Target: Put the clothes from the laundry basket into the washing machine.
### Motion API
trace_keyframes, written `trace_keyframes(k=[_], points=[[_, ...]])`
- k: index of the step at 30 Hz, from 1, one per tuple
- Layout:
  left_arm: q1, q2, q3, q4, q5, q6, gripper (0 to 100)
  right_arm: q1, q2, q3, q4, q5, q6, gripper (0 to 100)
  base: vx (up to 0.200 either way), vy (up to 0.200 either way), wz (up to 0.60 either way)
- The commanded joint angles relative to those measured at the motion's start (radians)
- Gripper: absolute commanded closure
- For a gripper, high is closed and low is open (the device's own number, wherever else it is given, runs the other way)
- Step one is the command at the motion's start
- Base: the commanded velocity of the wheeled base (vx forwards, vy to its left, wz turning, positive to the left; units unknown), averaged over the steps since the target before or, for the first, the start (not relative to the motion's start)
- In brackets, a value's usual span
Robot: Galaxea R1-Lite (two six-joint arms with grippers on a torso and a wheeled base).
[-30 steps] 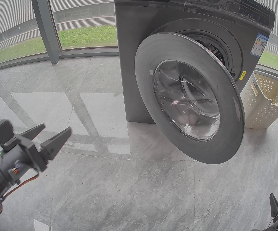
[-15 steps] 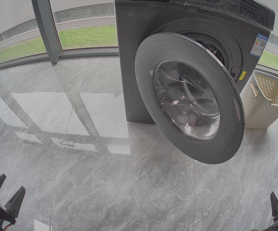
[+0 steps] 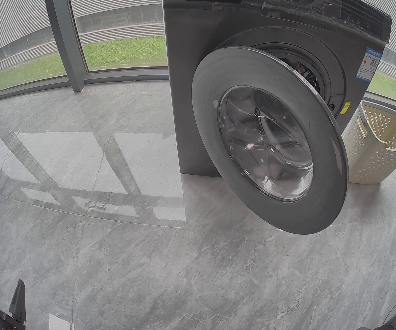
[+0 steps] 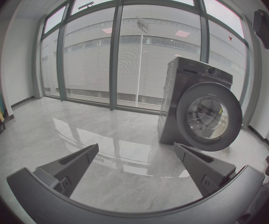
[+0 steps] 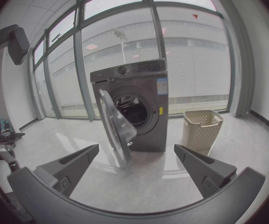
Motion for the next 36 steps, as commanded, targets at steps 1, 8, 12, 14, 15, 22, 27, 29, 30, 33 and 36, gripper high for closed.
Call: trace_keyframes(k=[1,8,12,14,15,22,27,29,30,33,36], points=[[-0.003,-0.026,0.015,0.028,-0.008,0.044,0,0.03,0.253,-0.017,0.018,0.128,-0.005,0,0.0,0.0,0.0],[0.0,-0.032,0.017,0.026,-0.02,0.043,0,0.058,0.585,-0.026,-0.183,0.165,-0.046,0,0.0,0.0,0.0],[-0.004,-0.029,0.018,0.045,-0.039,0.075,0,0.095,0.741,-0.042,-0.315,0.161,-0.045,0,0.0,0.0,0.0],[-0.003,-0.031,0.018,0.052,-0.113,0.107,0,0.115,0.845,-0.062,-0.375,0.153,-0.048,0,0.0,0.0,0.0],[-0.001,-0.031,0.018,0.052,-0.119,0.107,0,0.129,0.884,-0.071,-0.397,0.148,-0.046,0,0.0,0.0,0.0],[-0.001,-0.031,0.018,0.052,-0.113,0.107,0,0.161,0.934,-0.082,-0.44,0.125,-0.037,0,0.0,0.0,0.0],[-0.001,-0.032,0.018,0.052,-0.113,0.118,0,0.181,0.882,-0.055,-0.429,0.127,-0.045,0,0.0,-0.12,0.0],[-0.001,-0.032,0.018,0.051,-0.113,0.116,0,0.199,0.879,-0.054,-0.429,0.127,-0.045,0,0.0,-0.2,0.0],[-0.001,-0.032,0.018,0.051,-0.113,0.116,0,0.202,0.879,-0.055,-0.429,0.127,-0.045,0,0.0,-0.2,0.0],[-0.001,-0.032,0.018,0.051,-0.113,0.116,0,0.228,0.882,-0.057,-0.43,0.127,-0.046,0,0.0,-0.2,0.0],[-0.001,-0.032,0.018,0.052,-0.113,0.116,0,0.27,0.887,-0.062,-0.432,0.125,-0.045,0,0.0,-0.2,0.0]])
